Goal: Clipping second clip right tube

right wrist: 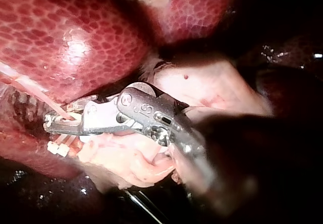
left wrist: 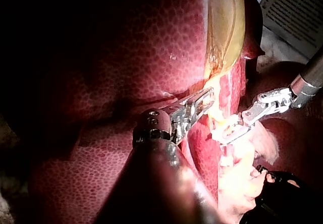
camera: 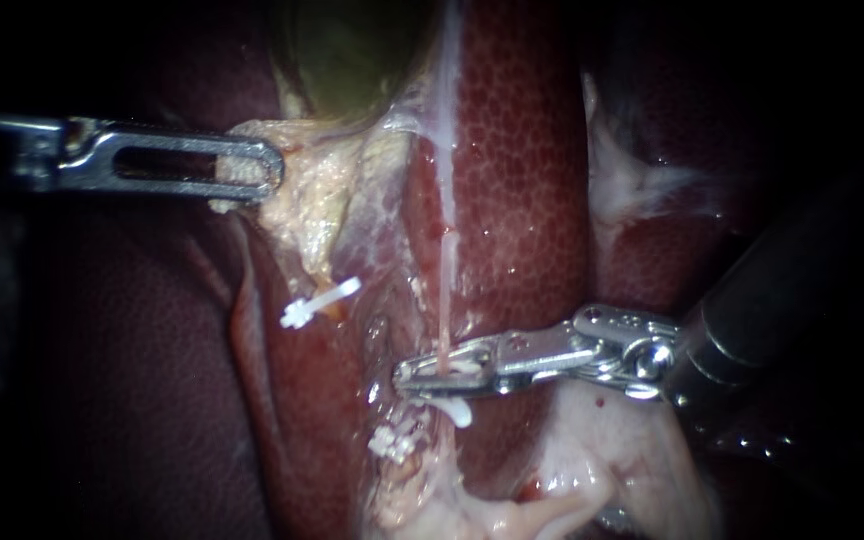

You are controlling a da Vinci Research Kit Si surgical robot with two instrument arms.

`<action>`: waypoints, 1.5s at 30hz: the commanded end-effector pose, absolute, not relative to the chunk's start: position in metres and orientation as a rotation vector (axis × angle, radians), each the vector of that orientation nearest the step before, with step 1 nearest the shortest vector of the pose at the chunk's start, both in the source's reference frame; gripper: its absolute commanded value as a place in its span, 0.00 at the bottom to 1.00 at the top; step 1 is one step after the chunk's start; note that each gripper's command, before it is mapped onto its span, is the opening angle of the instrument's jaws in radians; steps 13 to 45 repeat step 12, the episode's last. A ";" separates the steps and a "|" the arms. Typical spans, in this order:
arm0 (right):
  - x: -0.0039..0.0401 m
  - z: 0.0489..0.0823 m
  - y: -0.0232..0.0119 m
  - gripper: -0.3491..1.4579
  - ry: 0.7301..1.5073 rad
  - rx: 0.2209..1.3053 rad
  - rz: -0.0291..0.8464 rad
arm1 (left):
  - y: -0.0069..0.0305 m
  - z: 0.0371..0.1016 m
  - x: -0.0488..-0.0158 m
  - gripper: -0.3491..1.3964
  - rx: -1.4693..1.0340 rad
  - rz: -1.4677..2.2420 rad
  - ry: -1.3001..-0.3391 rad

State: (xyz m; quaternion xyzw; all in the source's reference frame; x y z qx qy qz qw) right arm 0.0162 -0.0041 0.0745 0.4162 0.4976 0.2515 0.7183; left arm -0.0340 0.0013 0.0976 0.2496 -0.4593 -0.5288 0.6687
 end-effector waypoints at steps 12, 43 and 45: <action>0.0161 0.0747 -0.0042 0.00 1.096 0.928 0.562 | 0.0013 0.0976 -0.0340 0.00 0.563 -1.192 -1.036; 0.0161 0.0747 -0.0042 0.00 1.096 0.928 0.562 | 0.0013 0.0976 -0.0340 0.00 0.563 -1.192 -1.036; 0.0161 0.0747 -0.0042 0.00 1.096 0.928 0.562 | 0.0013 0.0976 -0.0340 0.00 0.563 -1.192 -1.036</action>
